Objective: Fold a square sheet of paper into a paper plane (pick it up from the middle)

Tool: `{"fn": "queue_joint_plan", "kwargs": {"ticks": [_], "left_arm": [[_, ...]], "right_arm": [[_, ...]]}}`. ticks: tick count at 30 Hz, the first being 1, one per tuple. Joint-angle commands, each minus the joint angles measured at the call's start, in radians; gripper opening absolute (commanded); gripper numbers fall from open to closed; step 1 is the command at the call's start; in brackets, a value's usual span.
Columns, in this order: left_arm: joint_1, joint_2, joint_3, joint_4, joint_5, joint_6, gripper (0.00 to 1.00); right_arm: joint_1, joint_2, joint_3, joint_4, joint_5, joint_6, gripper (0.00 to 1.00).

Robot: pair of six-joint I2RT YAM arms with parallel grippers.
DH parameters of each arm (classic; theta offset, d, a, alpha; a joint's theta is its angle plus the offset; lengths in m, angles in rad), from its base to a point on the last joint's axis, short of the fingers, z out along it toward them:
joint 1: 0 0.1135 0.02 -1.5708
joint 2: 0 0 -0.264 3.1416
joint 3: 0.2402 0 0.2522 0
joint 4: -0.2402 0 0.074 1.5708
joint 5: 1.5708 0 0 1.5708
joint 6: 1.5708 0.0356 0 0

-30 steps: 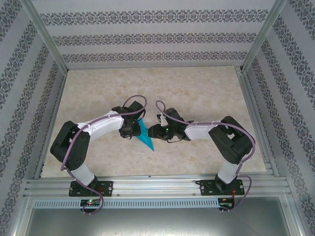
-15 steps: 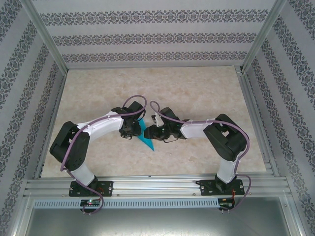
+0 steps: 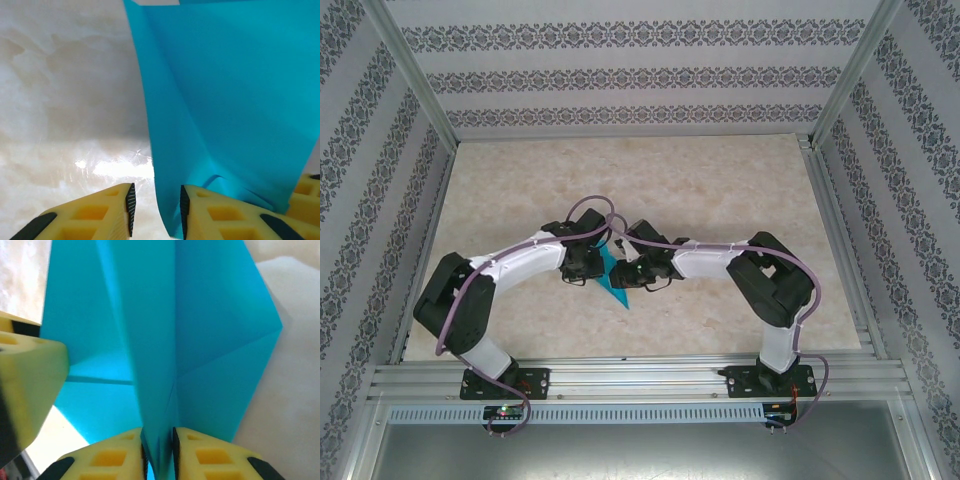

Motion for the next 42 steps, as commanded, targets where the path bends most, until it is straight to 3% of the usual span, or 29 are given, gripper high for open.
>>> {"fn": "queue_joint_plan", "kwargs": {"ticks": [1, 7, 12, 20, 31, 42], "left_arm": [[0.012, -0.067, -0.026, 0.037, -0.014, -0.006, 0.33], [0.012, -0.224, -0.078, 0.083, -0.073, -0.03, 0.37], [0.014, -0.337, -0.112, 0.092, -0.161, -0.051, 0.41], [0.032, -0.416, -0.186, 0.135, -0.203, -0.075, 0.45], [0.06, -0.43, -0.214, 0.145, -0.179, -0.06, 0.45], [0.077, -0.426, -0.217, 0.154, -0.153, -0.05, 0.45]], "right_arm": [[0.018, 0.01, 0.059, -0.147, 0.112, -0.061, 0.15], [0.034, -0.098, 0.106, -0.291, 0.318, -0.084, 0.02], [-0.014, -0.18, 0.125, -0.422, 0.509, -0.077, 0.03], [-0.127, -0.111, 0.184, -0.491, 0.453, -0.096, 0.06], [-0.147, 0.006, 0.234, -0.502, 0.422, -0.047, 0.1], [-0.147, 0.06, 0.232, -0.5, 0.426, -0.034, 0.22]]}}
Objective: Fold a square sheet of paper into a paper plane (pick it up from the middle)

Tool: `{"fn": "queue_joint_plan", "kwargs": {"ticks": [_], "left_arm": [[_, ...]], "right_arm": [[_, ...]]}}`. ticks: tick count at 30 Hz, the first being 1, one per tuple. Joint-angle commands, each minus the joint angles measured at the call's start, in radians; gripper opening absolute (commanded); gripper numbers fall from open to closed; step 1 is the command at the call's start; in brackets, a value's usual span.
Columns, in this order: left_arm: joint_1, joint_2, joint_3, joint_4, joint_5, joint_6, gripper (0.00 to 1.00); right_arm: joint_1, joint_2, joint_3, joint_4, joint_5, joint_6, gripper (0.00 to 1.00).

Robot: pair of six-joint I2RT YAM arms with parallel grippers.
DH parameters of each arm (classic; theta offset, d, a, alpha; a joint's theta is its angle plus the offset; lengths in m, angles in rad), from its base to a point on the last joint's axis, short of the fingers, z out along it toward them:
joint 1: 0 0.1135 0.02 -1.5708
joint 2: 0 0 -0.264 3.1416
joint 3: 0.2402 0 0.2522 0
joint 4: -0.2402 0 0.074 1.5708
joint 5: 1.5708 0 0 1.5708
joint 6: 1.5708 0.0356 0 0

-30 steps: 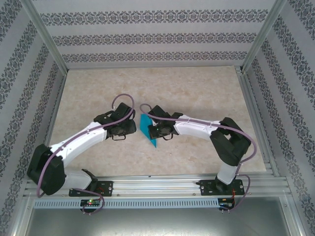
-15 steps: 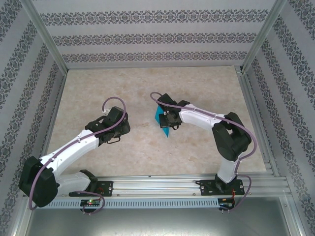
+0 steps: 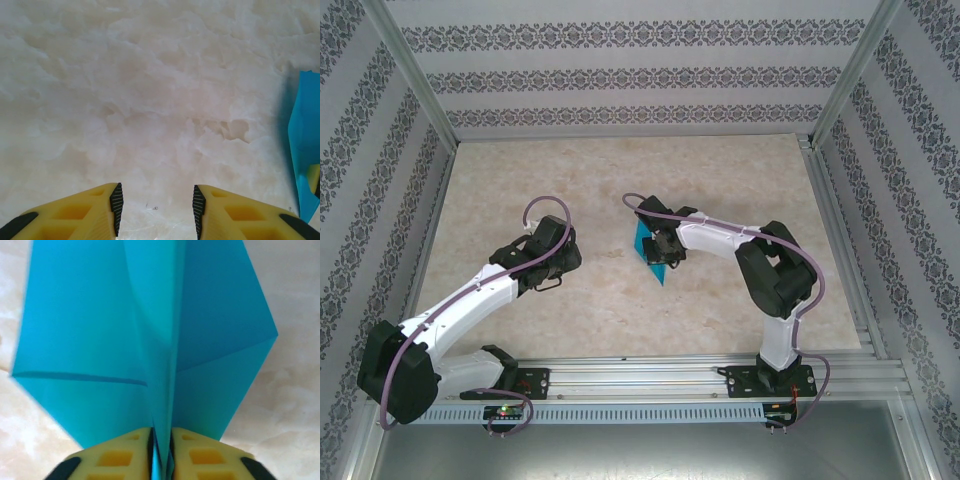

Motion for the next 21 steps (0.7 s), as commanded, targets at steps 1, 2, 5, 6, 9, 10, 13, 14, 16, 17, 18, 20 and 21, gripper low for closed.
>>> {"fn": "queue_joint_plan", "kwargs": {"ticks": [1, 2, 5, 6, 9, 10, 13, 14, 16, 17, 18, 20, 21], "left_arm": [[0.012, -0.011, -0.011, 0.028, 0.005, 0.007, 0.45], [0.012, -0.012, -0.011, 0.028, 0.004, 0.007, 0.45], [0.016, -0.014, -0.011, 0.025, 0.007, 0.006, 0.45], [0.016, -0.016, -0.012, 0.024, 0.008, 0.008, 0.45], [0.017, -0.016, -0.012, 0.021, 0.009, 0.01, 0.45], [0.017, -0.016, -0.011, 0.02, 0.007, 0.011, 0.45], [0.017, -0.019, -0.011, 0.022, -0.002, 0.015, 0.45], [0.019, -0.018, -0.008, 0.021, -0.005, 0.018, 0.45], [0.019, -0.023, -0.002, 0.012, -0.02, 0.024, 0.46], [0.019, -0.026, 0.003, 0.007, -0.031, 0.029, 0.46], [0.018, -0.029, 0.006, 0.003, -0.04, 0.036, 0.46], [0.019, -0.038, 0.017, -0.01, -0.074, 0.054, 0.46], [0.019, -0.044, 0.023, -0.016, -0.091, 0.062, 0.46]], "right_arm": [[-0.005, 0.026, 0.018, -0.022, 0.003, 0.016, 0.22], [-0.005, 0.028, 0.014, -0.021, 0.006, 0.017, 0.22], [-0.006, 0.034, 0.003, -0.019, 0.018, 0.022, 0.27], [-0.007, 0.037, -0.002, -0.017, 0.017, 0.024, 0.26], [-0.001, 0.052, -0.023, -0.004, 0.015, 0.051, 0.33], [0.006, 0.061, -0.028, -0.007, 0.021, 0.07, 0.35], [0.024, 0.089, -0.035, -0.004, 0.047, 0.132, 0.37], [0.029, 0.092, -0.036, 0.001, 0.051, 0.152, 0.38], [0.04, 0.074, -0.036, 0.016, 0.049, 0.169, 0.37], [0.043, 0.053, -0.029, 0.019, 0.051, 0.17, 0.38], [0.045, 0.03, -0.018, 0.01, 0.053, 0.165, 0.39], [0.048, -0.045, 0.001, -0.008, 0.078, 0.149, 0.45], [0.046, -0.081, 0.007, -0.01, 0.08, 0.141, 0.48]]}}
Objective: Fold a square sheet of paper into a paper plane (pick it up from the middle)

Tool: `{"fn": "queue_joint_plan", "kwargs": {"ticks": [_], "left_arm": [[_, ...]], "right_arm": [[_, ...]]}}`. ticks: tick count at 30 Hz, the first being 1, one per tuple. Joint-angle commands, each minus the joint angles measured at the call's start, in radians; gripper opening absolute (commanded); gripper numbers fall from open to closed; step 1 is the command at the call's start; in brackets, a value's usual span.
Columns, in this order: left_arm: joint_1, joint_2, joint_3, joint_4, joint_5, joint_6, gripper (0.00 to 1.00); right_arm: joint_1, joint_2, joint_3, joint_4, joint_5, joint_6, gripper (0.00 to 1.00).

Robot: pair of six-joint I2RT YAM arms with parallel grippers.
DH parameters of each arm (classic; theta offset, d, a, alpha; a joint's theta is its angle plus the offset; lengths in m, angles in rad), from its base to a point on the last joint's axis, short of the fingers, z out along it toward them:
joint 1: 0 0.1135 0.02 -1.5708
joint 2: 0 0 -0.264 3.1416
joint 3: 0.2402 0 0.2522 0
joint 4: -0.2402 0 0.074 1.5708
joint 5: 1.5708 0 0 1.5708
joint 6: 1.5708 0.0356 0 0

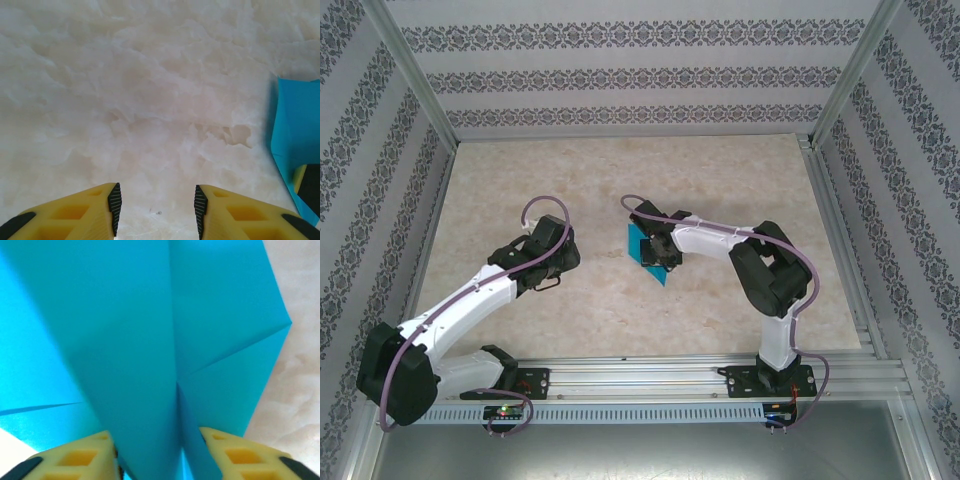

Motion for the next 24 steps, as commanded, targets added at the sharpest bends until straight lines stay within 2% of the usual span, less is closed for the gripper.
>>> {"fn": "queue_joint_plan", "kwargs": {"ticks": [1, 3, 4, 7, 9, 12, 13, 14, 17, 19, 20, 24], "left_arm": [[0.013, -0.036, 0.031, -0.023, -0.085, 0.057, 0.46], [0.014, -0.053, 0.037, -0.03, -0.135, 0.08, 0.47], [0.015, -0.063, 0.037, -0.028, -0.165, 0.099, 0.48], [0.035, -0.09, 0.041, -0.046, -0.277, 0.154, 0.53], [0.075, -0.114, 0.018, -0.028, -0.349, 0.199, 0.65], [0.186, -0.159, -0.02, 0.019, -0.388, 0.259, 0.82], [0.226, -0.171, -0.048, 0.049, -0.419, 0.259, 0.9], [0.275, -0.174, -0.093, 0.118, -0.41, 0.286, 0.93], [0.377, -0.133, -0.176, 0.303, -0.361, 0.391, 0.97], [0.421, -0.078, -0.203, 0.401, -0.348, 0.463, 0.99], [0.444, -0.05, -0.215, 0.451, -0.314, 0.5, 0.99], [0.471, 0.075, -0.269, 0.693, -0.244, 0.65, 1.0]], "right_arm": [[0.007, -0.132, 0.013, -0.027, 0.031, 0.003, 0.51], [0.003, -0.21, 0.009, -0.03, 0.04, -0.017, 0.58], [0.0, -0.253, 0.0, -0.033, 0.049, -0.027, 0.68], [-0.019, -0.394, -0.051, -0.028, 0.105, -0.067, 0.8], [-0.042, -0.493, -0.108, -0.031, 0.213, -0.11, 0.84], [-0.124, -0.672, -0.227, -0.002, 0.423, -0.176, 0.93], [-0.164, -0.727, -0.286, 0.043, 0.489, -0.219, 0.96], [-0.212, -0.786, -0.354, 0.113, 0.544, -0.268, 0.98], [-0.376, -0.896, -0.567, 0.382, 0.541, -0.477, 0.98], [-0.479, -0.915, -0.703, 0.591, 0.458, -0.58, 0.97], [-0.53, -0.906, -0.752, 0.69, 0.394, -0.596, 0.97], [-0.641, -0.769, -0.771, 0.812, 0.236, -0.585, 0.98]]}}
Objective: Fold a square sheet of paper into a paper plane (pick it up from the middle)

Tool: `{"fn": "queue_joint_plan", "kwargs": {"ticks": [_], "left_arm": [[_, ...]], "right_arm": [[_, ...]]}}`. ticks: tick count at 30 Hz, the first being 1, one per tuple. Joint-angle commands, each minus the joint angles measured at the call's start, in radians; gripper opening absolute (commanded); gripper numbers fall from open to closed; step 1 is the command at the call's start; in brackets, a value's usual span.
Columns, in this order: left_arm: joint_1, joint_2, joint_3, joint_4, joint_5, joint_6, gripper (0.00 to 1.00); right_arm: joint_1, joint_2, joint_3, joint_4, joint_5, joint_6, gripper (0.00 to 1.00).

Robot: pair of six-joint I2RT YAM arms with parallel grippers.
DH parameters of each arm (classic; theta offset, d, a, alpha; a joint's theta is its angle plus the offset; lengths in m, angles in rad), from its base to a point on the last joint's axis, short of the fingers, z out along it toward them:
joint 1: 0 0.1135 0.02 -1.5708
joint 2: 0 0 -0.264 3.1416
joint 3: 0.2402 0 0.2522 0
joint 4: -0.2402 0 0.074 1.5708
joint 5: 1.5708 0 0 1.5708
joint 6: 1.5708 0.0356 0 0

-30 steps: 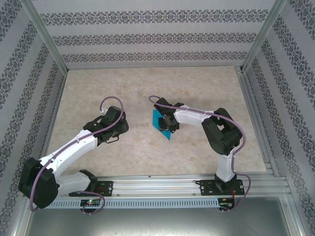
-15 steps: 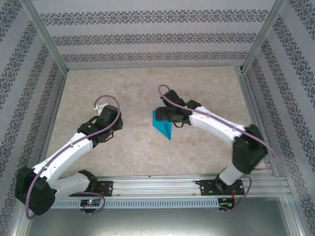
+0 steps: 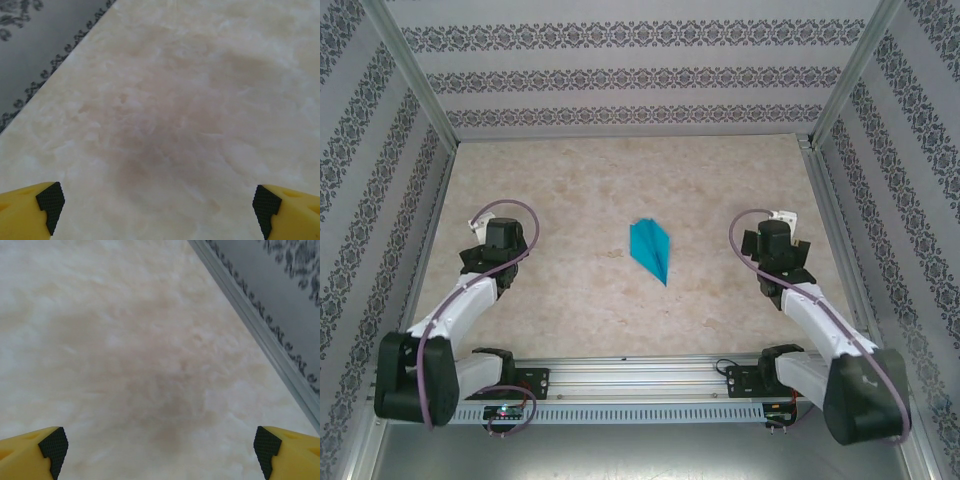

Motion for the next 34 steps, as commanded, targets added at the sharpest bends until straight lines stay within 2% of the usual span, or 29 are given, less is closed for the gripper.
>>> {"fn": "queue_joint_plan", "kwargs": {"ticks": [1, 4, 6, 7, 9, 11, 15, 16, 17, 18, 20, 24, 28, 31, 34], "left_arm": [[0.019, 0.07, -0.029, 0.302, 0.05, 0.182, 1.0], [0.039, 0.13, -0.118, 0.585, 0.134, 0.196, 1.0], [0.04, 0.151, -0.141, 0.704, 0.167, 0.206, 1.0], [0.042, 0.168, -0.137, 0.733, 0.187, 0.217, 1.0], [0.046, 0.221, -0.091, 0.704, 0.236, 0.24, 1.0], [0.045, 0.263, -0.09, 0.731, 0.282, 0.258, 1.0], [0.045, 0.377, -0.205, 1.046, 0.356, 0.29, 1.0], [0.045, 0.386, -0.204, 1.064, 0.368, 0.295, 1.0], [0.045, 0.36, -0.175, 0.96, 0.384, 0.296, 1.0], [0.043, 0.377, -0.153, 0.946, 0.375, 0.301, 1.0], [0.042, 0.369, -0.147, 0.918, 0.375, 0.298, 1.0], [0.038, 0.373, -0.155, 0.944, 0.37, 0.306, 1.0], [0.038, 0.373, -0.155, 0.945, 0.373, 0.306, 1.0], [0.038, 0.372, -0.153, 0.939, 0.373, 0.306, 1.0], [0.038, 0.373, -0.154, 0.94, 0.373, 0.306, 1.0]], "right_arm": [[-0.051, 0.108, 0.025, 0.26, -0.162, -0.079, 0.97], [-0.053, 0.229, 0.031, 0.39, -0.205, -0.09, 0.98], [-0.056, 0.298, 0.025, 0.515, -0.237, -0.102, 0.97], [-0.057, 0.31, 0.043, 0.5, -0.263, -0.121, 0.97], [-0.062, 0.338, 0.025, 0.607, -0.302, -0.14, 0.98], [-0.067, 0.363, 0.017, 0.632, -0.36, -0.156, 0.97], [-0.065, 0.431, -0.165, 1.023, -0.43, -0.183, 0.98], [-0.065, 0.451, -0.181, 1.092, -0.442, -0.184, 0.98], [-0.065, 0.444, -0.179, 1.066, -0.447, -0.19, 0.98], [-0.063, 0.421, -0.16, 0.996, -0.428, -0.188, 0.98], [-0.057, 0.415, -0.091, 0.877, -0.283, -0.14, 0.98], [-0.038, 0.417, -0.114, 0.923, -0.208, -0.143, 0.98], [-0.015, 0.42, -0.124, 0.955, -0.183, -0.165, 0.98], [-0.059, 0.42, -0.096, 0.896, -0.28, -0.141, 0.98], [-0.06, 0.417, -0.104, 0.908, -0.286, -0.141, 0.98]]}}
